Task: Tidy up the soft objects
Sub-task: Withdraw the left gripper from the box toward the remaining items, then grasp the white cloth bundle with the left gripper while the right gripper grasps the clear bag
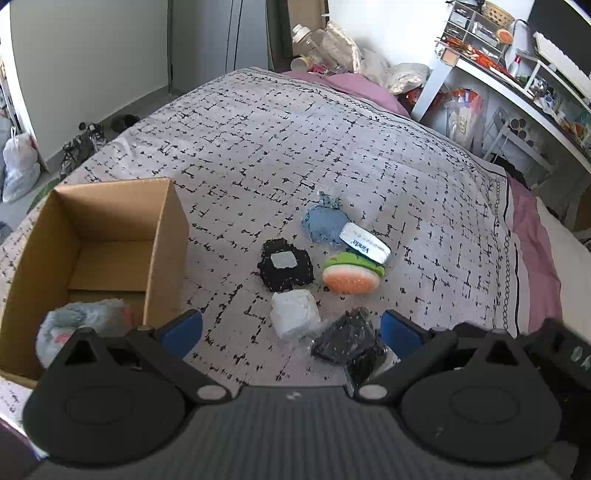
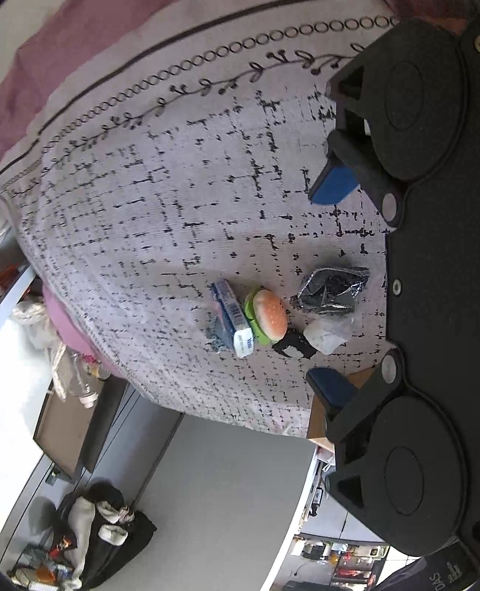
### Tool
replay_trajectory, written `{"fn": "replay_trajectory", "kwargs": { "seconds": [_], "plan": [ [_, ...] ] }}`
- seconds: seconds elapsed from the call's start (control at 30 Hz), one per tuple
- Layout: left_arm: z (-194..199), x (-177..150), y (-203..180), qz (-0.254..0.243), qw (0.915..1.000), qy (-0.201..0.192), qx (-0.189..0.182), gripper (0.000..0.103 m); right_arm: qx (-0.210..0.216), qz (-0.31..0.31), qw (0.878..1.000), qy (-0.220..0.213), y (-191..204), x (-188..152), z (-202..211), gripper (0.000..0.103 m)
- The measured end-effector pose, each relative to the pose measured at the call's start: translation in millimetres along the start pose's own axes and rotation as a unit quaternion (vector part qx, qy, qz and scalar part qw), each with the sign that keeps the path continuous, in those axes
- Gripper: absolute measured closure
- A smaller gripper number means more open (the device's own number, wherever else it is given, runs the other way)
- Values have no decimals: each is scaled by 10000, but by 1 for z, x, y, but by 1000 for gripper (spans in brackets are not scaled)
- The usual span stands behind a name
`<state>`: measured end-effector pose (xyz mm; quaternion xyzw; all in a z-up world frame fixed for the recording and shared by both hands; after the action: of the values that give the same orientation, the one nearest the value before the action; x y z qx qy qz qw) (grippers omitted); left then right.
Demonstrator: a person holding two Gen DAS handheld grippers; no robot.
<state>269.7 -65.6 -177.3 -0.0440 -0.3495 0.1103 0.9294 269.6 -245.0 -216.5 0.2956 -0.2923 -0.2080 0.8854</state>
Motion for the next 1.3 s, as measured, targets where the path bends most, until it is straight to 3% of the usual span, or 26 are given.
{"fn": "replay_trajectory", "kwargs": {
  "seconds": [0.2,0.53,0.6,1.0,1.2,1.3],
  "plan": [
    [-18,5,4,241,9996,35,-110,3,-82,-9,9996,266,2,-9,-21,29],
    [-52,7,2,535,9978,252,-287,9,-292,20,9986,450,1,-19,-46,35],
    [-58,4,1,564,9974,312,-326,9,-320,20,9982,502,1,-22,-51,40],
    [-88,-8,7,854,9942,607,-258,16,-531,315,9959,667,4,-31,-78,50],
    [-99,-14,7,1057,9903,845,-315,24,-443,704,9947,608,14,-35,-87,67],
    [-102,-17,5,1091,9893,892,-379,40,-465,778,9942,584,16,-34,-87,69]
  ]
}}
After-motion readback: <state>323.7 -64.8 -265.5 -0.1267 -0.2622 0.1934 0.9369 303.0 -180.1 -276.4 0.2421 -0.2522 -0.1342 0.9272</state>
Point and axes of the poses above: each gripper's, at about its wrist camera, not at the fingertips, and z roughly against the way its jaws point, y to its left, x to its top, the point moved 10 cm from there along -z, roughly the way its jaws point, and after that the axes turned 5 degrees about -y, right-handed, at the moved point
